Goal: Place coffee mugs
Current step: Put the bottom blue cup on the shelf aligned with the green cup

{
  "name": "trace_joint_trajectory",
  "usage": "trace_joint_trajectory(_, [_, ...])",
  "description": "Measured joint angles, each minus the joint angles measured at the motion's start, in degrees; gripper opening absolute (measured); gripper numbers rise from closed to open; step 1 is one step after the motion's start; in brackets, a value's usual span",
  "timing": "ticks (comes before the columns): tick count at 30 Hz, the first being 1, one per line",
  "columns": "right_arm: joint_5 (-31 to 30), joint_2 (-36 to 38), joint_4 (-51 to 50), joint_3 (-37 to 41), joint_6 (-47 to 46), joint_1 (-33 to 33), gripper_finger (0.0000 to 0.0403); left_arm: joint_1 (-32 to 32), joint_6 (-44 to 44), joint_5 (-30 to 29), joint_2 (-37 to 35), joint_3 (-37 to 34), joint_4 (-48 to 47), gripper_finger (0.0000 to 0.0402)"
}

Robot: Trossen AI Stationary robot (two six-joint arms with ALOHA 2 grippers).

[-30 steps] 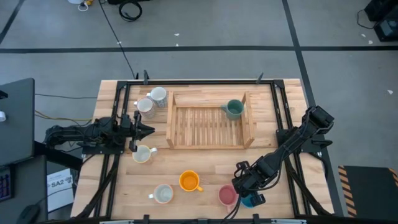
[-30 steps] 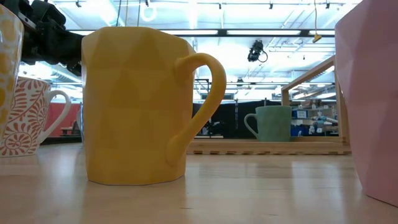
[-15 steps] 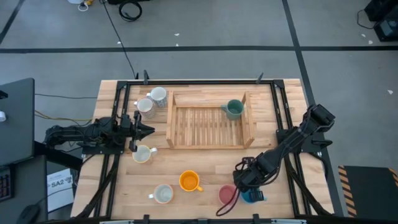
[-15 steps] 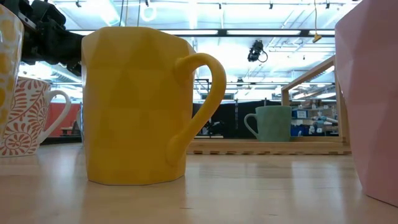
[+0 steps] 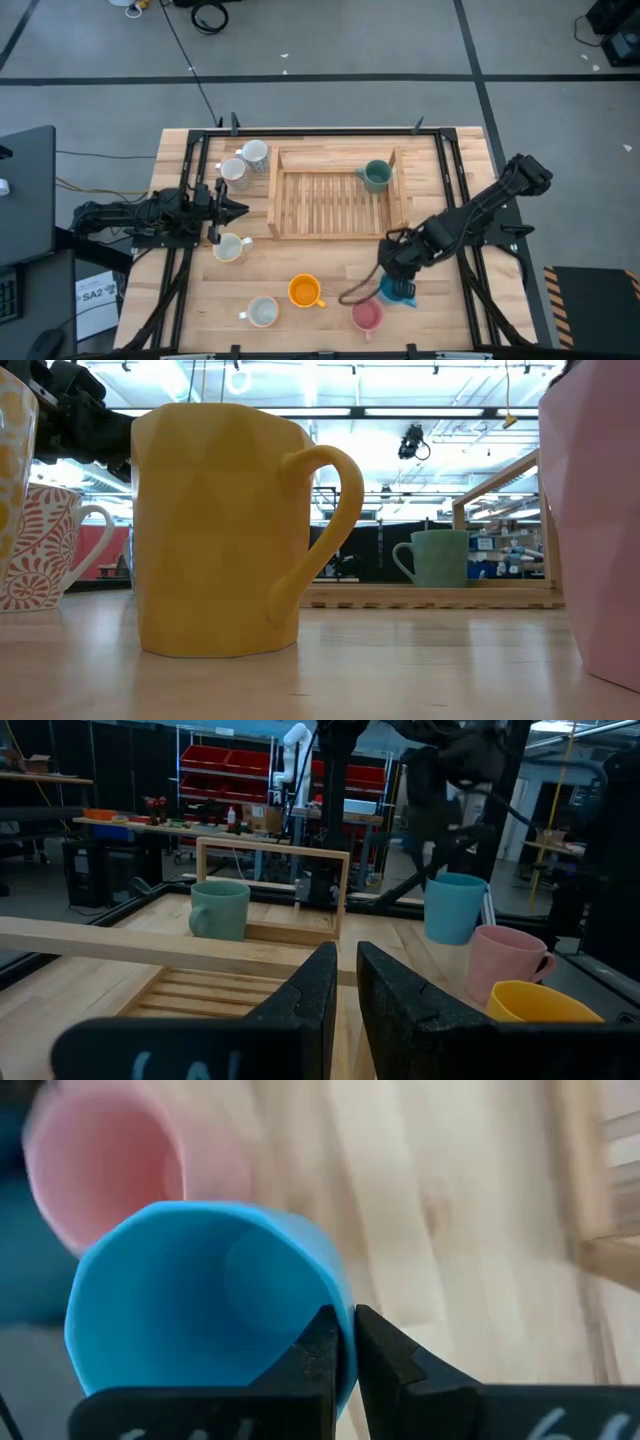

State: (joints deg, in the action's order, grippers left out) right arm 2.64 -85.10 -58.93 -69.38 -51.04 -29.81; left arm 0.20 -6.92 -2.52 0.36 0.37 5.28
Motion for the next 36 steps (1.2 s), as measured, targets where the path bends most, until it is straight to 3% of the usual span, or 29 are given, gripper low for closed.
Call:
trace_joint_trajectory(9, [-10.9,2.8,0.1,0.0,-8.7,7.4,0.0029,0.0,0.0,0.0,0.0,0.0,0.0,0.0050])
trace_joint_trajectory(16, [-16.1,2.1,-0.1,0.0,-8.4,13.8,0.0030,0.0,0.0,0.0,0.0,0.0,0.0,0.0050])
trace_joint_trajectory(36, [-17.9,-0.7,-4.4,0.0,4.7,29.2,0.0031,0.0,0.0,0.0,0.0,0.0,-0.9,0.0050])
